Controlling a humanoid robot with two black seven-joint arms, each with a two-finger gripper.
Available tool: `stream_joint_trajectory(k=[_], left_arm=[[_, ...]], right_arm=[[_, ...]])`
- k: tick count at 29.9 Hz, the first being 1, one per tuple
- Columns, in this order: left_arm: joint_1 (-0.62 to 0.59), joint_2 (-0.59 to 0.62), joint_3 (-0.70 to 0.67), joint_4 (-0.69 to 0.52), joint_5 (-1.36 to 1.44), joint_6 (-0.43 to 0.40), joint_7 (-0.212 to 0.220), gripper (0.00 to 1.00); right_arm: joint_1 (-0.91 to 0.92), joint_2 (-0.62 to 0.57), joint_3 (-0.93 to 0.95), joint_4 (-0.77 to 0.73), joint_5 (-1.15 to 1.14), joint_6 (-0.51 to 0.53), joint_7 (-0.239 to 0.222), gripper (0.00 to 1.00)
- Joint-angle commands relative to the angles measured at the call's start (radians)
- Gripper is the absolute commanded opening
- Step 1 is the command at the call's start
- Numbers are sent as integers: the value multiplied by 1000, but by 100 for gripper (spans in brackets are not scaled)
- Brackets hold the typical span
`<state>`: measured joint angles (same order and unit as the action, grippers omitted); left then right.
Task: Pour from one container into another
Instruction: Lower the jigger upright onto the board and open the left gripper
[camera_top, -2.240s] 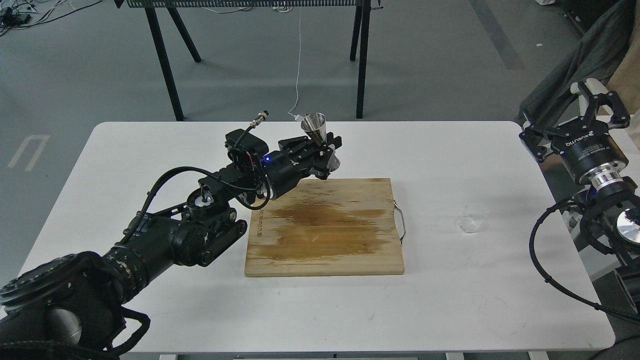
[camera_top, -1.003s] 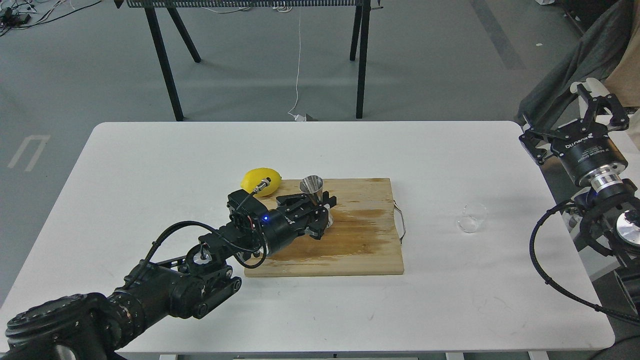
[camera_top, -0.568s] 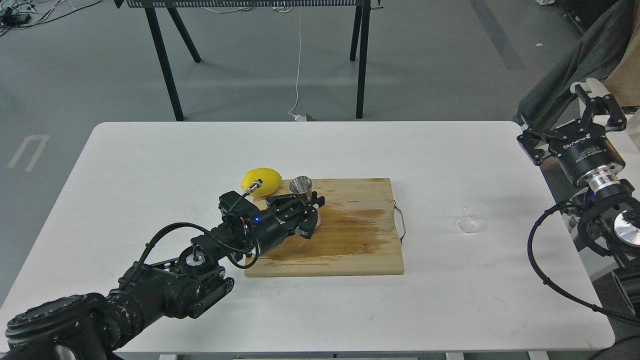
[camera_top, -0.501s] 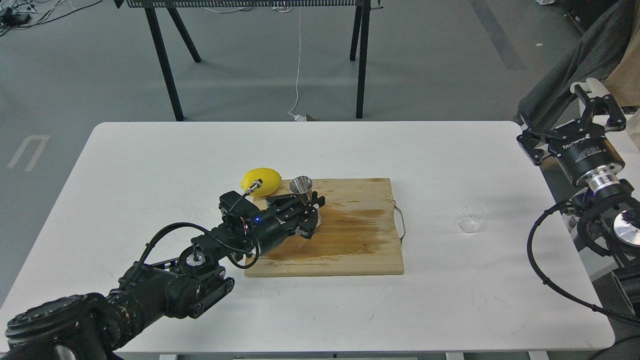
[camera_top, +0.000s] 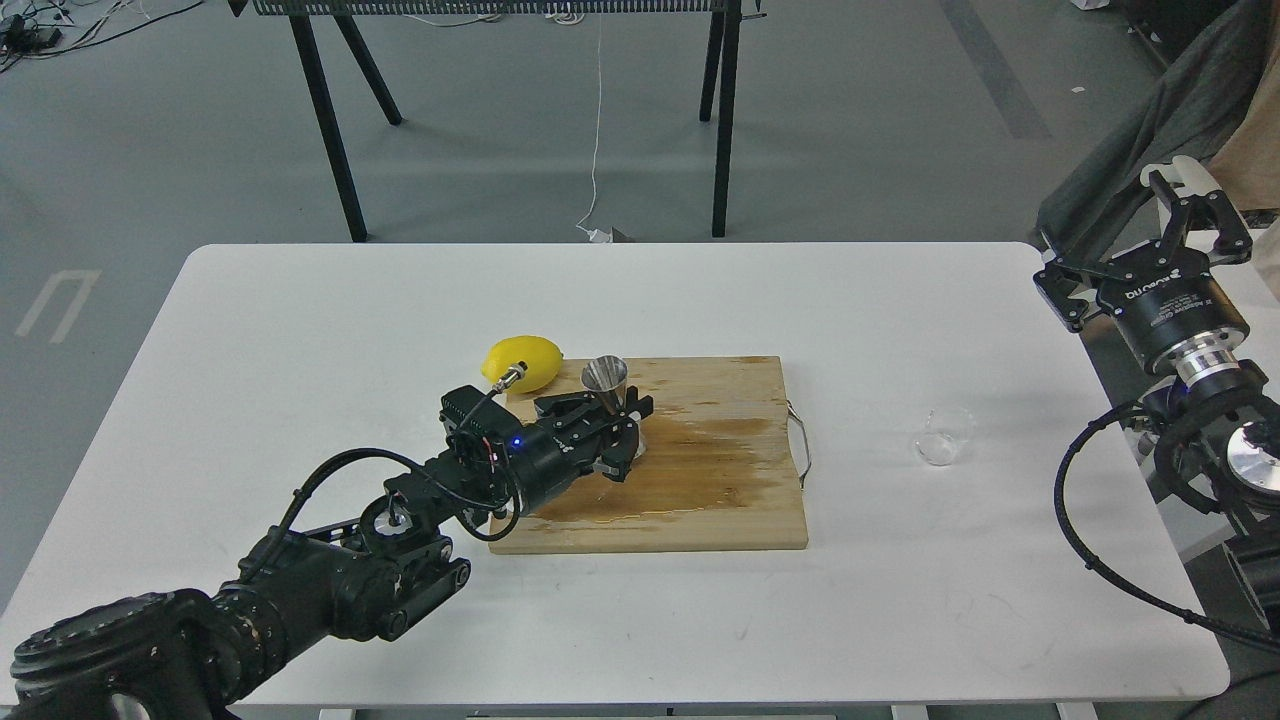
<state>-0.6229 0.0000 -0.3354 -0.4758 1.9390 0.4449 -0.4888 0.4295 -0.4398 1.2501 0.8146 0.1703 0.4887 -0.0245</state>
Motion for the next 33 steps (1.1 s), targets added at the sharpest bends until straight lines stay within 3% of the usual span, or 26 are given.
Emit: stream_joint_trajectory(k=[1, 18, 20, 23, 33], left_arm=[[0, 0, 1, 0, 0, 0, 0, 24], [0, 0, 1, 0, 2, 2, 0, 46], [0, 0, 1, 0, 2, 3, 0, 53], [2, 0, 1, -1, 2, 3, 0, 80], [35, 0, 4, -1, 2, 2, 0, 90]], right_arm=[[0, 0, 2, 0, 0, 0, 0, 99], [0, -3, 2, -2, 0, 0, 0, 99], [0, -3, 2, -2, 0, 0, 0, 99], [0, -3, 2, -2, 0, 0, 0, 99], [0, -3, 2, 0, 0, 0, 0, 99]])
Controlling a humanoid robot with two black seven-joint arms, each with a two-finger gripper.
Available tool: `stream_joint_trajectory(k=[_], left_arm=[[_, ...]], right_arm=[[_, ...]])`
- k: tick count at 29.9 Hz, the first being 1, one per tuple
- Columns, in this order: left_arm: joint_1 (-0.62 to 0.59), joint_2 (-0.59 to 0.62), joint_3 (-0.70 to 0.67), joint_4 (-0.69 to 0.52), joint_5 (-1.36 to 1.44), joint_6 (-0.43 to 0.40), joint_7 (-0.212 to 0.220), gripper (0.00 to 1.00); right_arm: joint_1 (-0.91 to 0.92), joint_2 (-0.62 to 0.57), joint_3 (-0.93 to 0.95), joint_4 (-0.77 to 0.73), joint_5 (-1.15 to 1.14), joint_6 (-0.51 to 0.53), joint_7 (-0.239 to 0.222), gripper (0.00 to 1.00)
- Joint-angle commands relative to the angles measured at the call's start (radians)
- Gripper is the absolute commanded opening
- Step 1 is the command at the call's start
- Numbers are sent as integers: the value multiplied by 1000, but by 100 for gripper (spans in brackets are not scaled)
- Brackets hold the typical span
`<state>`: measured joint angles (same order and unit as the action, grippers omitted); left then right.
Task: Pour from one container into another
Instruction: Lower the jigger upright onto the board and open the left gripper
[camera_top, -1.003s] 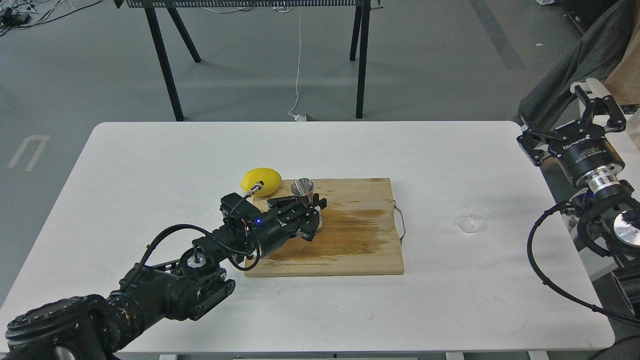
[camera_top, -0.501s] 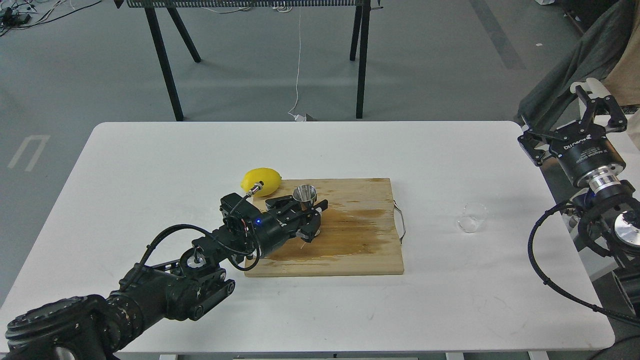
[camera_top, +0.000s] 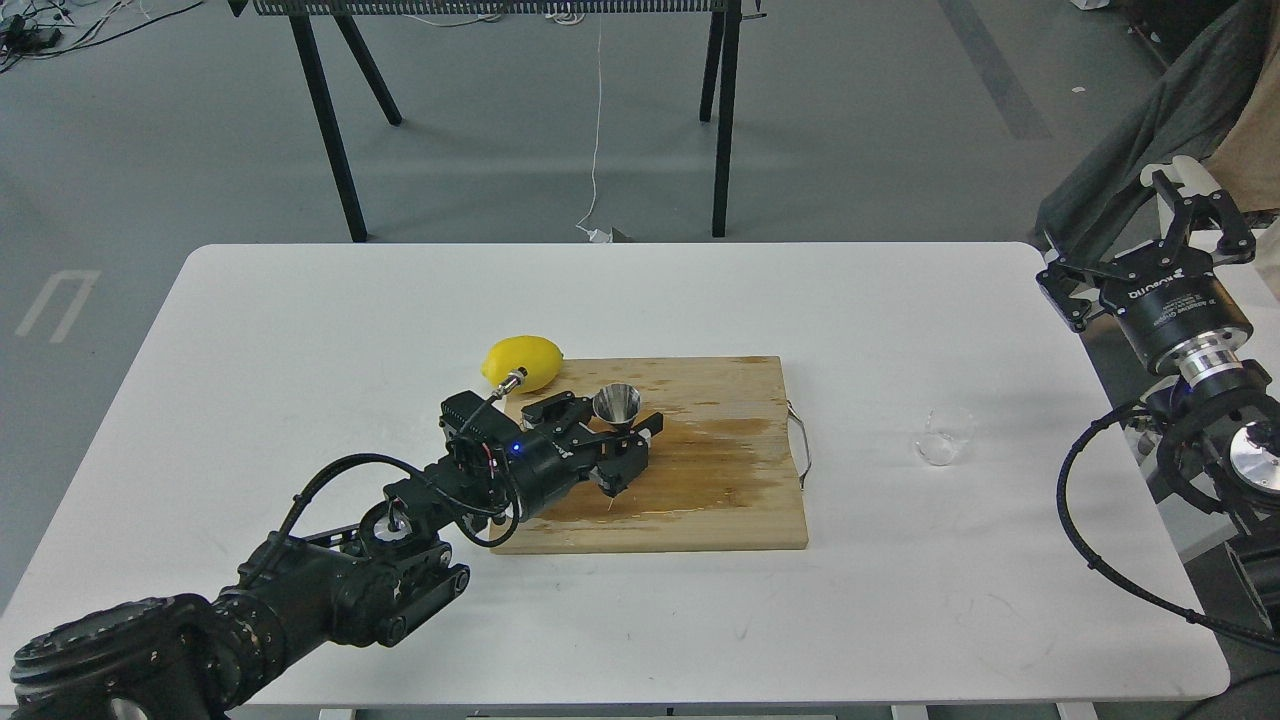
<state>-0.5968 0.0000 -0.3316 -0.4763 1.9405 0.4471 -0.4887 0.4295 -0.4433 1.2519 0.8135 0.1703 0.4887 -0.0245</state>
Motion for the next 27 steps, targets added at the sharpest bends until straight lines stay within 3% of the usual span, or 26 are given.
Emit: stream_joint_trajectory(k=[1, 27], left_arm=[[9, 0, 0, -1, 0, -1, 0, 90], [9, 0, 28, -1, 0, 21, 0, 91]], right_arm=[[0, 0, 0, 1, 0, 0, 0, 99], [0, -5, 3, 1, 2, 0, 0, 99]])
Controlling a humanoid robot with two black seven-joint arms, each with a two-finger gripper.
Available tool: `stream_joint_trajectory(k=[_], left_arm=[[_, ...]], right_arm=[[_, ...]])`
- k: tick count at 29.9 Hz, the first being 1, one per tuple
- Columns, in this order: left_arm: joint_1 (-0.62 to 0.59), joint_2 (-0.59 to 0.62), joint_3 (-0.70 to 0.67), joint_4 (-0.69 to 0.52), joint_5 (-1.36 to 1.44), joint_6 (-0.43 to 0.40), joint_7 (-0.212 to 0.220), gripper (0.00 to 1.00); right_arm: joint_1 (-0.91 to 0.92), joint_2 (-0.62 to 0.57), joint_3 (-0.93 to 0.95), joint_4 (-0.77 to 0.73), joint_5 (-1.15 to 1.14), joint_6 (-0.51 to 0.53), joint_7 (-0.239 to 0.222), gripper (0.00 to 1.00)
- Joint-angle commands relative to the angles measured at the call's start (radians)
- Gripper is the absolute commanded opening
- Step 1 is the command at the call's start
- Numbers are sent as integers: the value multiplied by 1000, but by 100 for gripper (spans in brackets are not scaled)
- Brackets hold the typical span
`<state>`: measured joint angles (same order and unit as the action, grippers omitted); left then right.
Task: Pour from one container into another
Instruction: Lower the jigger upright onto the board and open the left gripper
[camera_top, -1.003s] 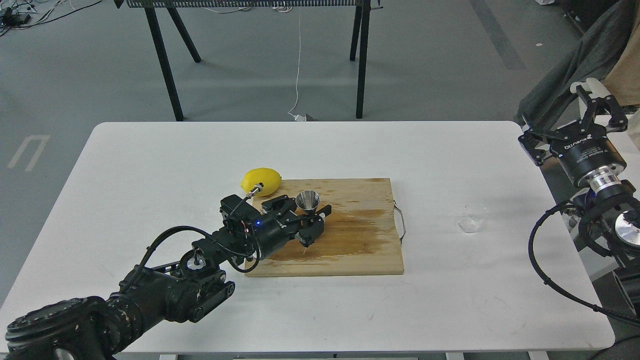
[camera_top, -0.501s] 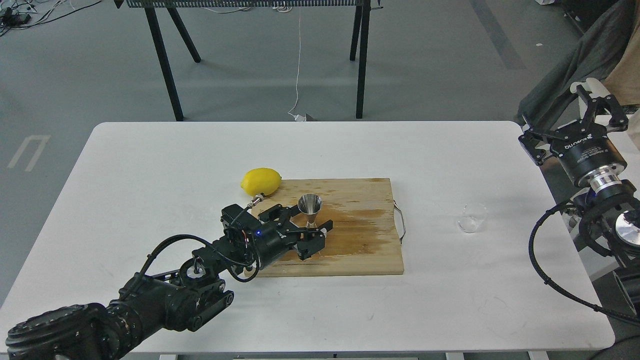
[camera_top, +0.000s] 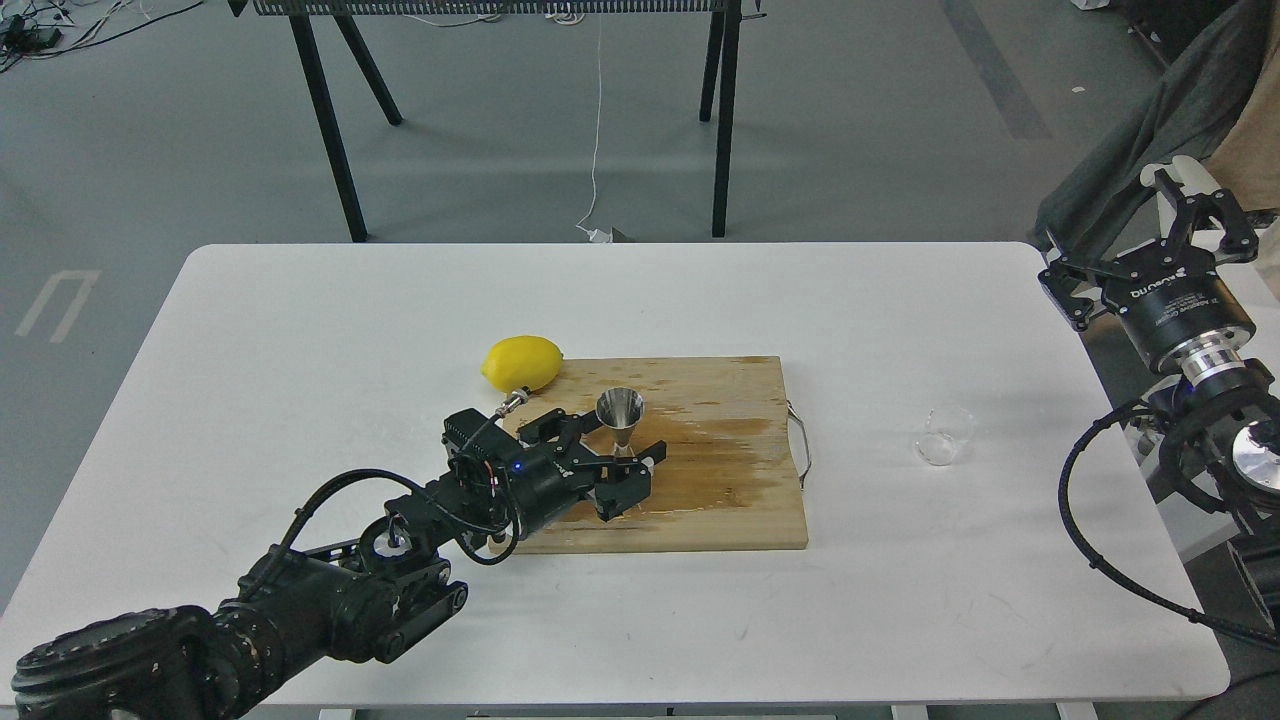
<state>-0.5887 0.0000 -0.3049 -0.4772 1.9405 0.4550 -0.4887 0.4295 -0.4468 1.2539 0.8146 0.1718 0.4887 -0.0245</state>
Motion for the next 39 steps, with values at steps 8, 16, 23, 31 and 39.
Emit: stream_joint_trajectory(k=[8, 16, 23, 31, 39], left_arm=[[13, 0, 1, -1, 0, 19, 0, 91], [23, 0, 0, -1, -1, 27, 0, 91], [27, 0, -5, -1, -2, 28, 0, 91], [52, 2, -6, -1, -3, 34, 0, 91], [53, 17, -8, -1, -3, 34, 0, 91]], right_arm=[[0, -1, 1, 0, 0, 0, 0, 99], [0, 0, 1, 1, 0, 0, 0, 99], [0, -1, 1, 1, 2, 0, 0, 99], [0, -1, 2, 1, 2, 0, 0, 99], [0, -1, 1, 3, 2, 0, 0, 99]])
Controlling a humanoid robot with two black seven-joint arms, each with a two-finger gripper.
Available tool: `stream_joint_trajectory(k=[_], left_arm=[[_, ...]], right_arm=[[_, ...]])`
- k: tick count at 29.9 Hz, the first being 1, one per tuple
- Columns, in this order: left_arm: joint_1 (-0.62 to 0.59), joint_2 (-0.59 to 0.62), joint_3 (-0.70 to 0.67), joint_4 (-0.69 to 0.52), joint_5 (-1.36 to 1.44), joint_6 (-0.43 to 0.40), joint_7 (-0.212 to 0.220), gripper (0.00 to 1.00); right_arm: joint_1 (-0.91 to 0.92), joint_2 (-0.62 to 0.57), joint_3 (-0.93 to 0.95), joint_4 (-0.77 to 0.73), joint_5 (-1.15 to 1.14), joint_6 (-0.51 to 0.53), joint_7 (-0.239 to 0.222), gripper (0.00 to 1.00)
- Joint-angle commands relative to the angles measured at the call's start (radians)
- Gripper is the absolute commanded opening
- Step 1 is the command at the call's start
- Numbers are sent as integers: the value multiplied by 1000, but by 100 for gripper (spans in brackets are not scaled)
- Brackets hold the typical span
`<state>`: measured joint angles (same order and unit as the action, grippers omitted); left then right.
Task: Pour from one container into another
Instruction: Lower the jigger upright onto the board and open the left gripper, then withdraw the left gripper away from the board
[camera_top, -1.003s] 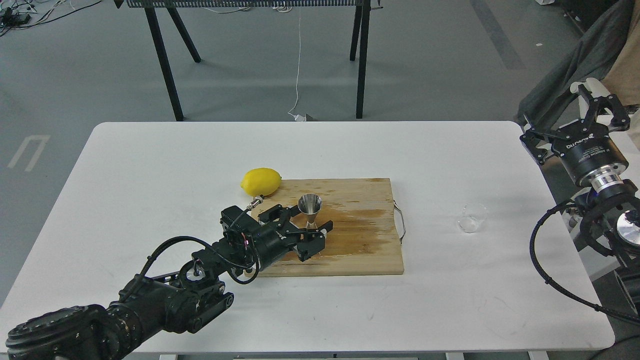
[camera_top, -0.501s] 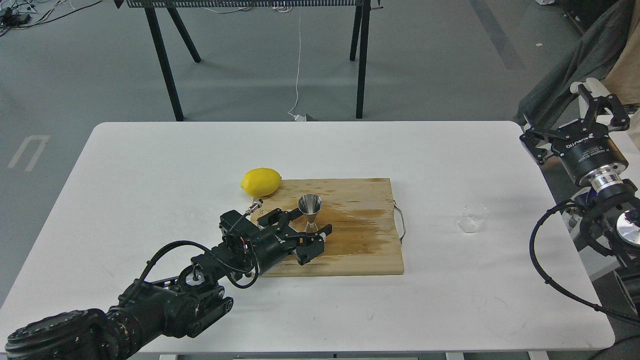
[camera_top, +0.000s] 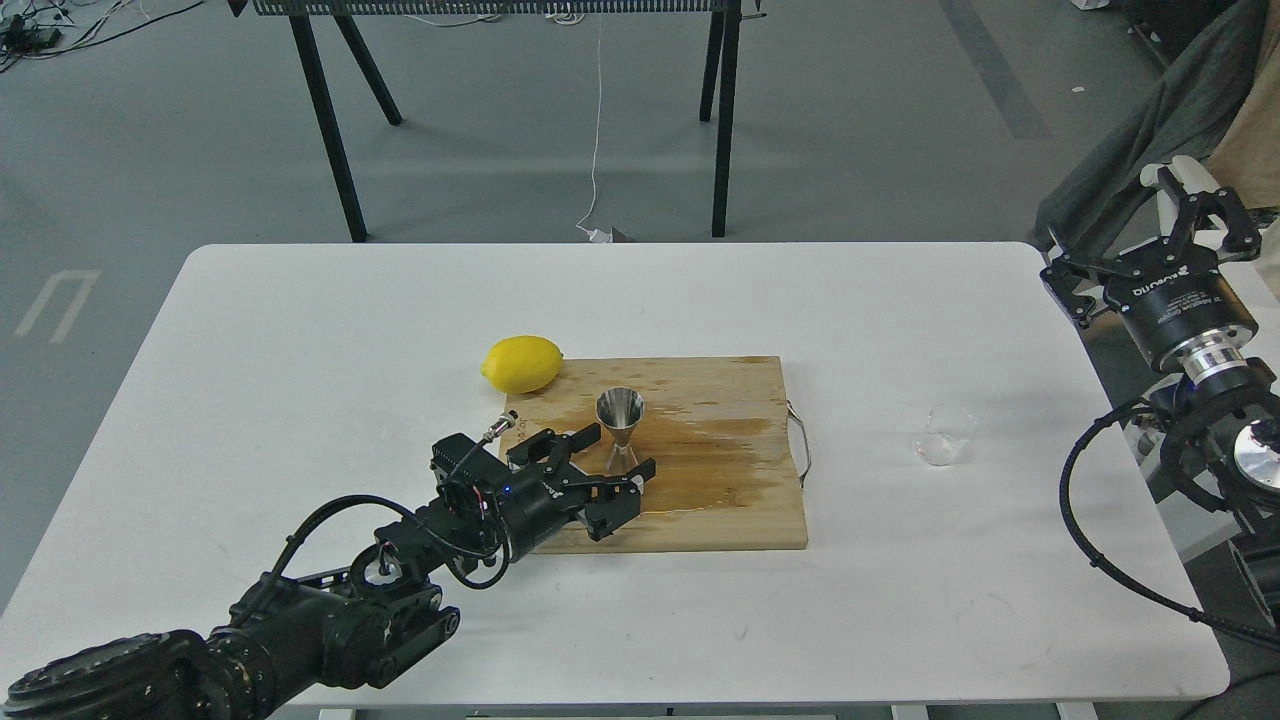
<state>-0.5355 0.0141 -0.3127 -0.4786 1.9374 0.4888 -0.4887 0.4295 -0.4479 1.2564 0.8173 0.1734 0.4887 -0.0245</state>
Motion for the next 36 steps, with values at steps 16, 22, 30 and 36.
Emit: stream_joint_trajectory(k=[16, 22, 30, 36], left_arm=[[2, 53, -2, -3, 0, 0, 0, 91], [11, 69, -2, -20, 0, 0, 0, 91], [20, 197, 0, -191, -52, 0, 0, 91], [15, 374, -5, -331, -123, -173, 0, 91]], right_arm=[[0, 0, 0, -1, 0, 0, 0, 99], [0, 0, 0, 0, 0, 0, 0, 99], [-5, 0, 1, 0, 0, 0, 0, 99], [-6, 0, 3, -1, 1, 0, 0, 99]])
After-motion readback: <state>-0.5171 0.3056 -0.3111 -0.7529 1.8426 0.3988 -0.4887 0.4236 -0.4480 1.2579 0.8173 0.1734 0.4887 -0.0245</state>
